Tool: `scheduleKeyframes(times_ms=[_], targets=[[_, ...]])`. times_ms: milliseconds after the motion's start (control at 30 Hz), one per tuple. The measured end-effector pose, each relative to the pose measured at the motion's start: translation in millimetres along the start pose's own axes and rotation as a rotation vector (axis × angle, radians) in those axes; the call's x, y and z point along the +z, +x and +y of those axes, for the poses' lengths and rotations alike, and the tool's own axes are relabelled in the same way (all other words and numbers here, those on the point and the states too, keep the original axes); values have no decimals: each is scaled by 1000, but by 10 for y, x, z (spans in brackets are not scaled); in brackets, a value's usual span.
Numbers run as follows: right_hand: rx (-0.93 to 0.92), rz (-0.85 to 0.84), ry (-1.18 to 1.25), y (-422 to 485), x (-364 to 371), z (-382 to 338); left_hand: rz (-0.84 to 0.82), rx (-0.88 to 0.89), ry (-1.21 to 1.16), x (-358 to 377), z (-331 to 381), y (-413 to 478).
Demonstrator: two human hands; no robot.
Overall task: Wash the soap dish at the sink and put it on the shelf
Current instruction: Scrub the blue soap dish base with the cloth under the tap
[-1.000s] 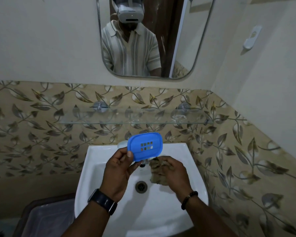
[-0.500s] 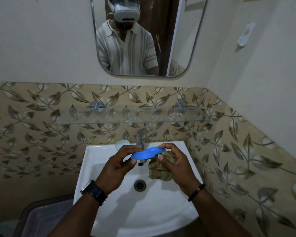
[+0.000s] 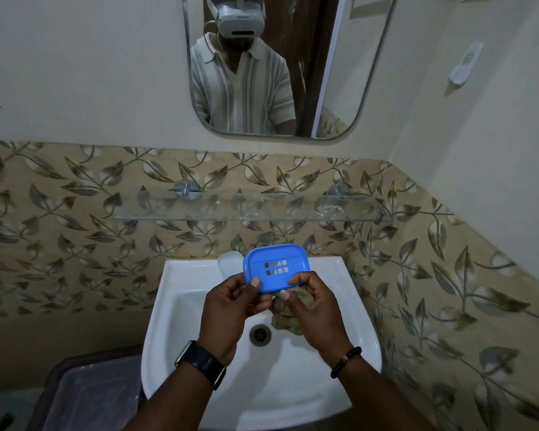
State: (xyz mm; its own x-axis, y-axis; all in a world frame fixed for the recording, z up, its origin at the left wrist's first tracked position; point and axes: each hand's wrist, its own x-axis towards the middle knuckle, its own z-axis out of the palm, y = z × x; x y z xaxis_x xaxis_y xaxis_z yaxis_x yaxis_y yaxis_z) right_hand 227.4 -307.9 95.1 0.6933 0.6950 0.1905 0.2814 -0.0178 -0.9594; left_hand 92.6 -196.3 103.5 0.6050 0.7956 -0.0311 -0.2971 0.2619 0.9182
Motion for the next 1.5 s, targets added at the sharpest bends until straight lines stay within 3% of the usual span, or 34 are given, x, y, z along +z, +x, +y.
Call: scheduleKeyframes(times_ms=[533, 967, 1233, 1500], targets=[[-169, 66, -230, 264, 662, 17, 183, 66, -107, -478, 26, 208], [-334, -70, -580, 523, 1433, 190, 528, 11, -196, -1152, -34, 658], [-194, -212, -722, 762, 1911, 537, 599, -70, -27, -1523, -291, 1038], [-34, -327, -796, 938, 2141, 817, 523, -131, 413, -1758, -583, 1299]])
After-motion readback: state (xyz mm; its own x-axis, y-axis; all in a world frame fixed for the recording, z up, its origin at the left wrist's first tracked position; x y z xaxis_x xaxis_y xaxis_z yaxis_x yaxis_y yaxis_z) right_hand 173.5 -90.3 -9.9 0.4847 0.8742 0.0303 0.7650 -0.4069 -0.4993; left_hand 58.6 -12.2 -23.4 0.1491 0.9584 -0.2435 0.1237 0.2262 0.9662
